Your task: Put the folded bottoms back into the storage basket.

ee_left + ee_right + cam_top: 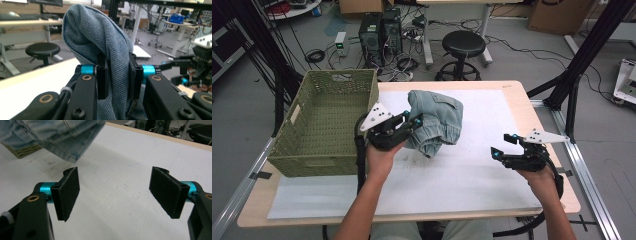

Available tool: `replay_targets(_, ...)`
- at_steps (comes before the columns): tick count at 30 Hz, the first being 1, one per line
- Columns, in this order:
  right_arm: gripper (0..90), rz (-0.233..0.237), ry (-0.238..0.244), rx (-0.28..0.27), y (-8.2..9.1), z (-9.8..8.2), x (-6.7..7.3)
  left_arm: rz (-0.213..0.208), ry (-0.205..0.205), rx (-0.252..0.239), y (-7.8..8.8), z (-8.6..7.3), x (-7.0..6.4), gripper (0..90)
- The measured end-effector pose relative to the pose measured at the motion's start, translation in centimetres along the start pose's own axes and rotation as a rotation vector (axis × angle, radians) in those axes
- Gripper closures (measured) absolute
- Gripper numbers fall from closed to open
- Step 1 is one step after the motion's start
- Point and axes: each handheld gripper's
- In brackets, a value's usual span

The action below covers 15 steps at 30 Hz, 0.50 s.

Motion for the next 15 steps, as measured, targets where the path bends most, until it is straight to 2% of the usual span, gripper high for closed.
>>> replay_targets(3,24.6,0.001,0.002,-0.001,0.0,0.0,0.0,0.011,0.001,-0.023,0.7,0.7,0.6,74.1)
replay_targets(15,24.7,-0.006,0.012,0.003,-0.2,0.1,0.3,0.058,-0.010,-0.058,4.1,3.5,3.6,74.0)
Point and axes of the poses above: each handheld gripper's, and its own axes: y roughly backward along the jaws, z roughly out of its top, x roughly to its left, and after that the axes turned 2 degrees about z, right-handed
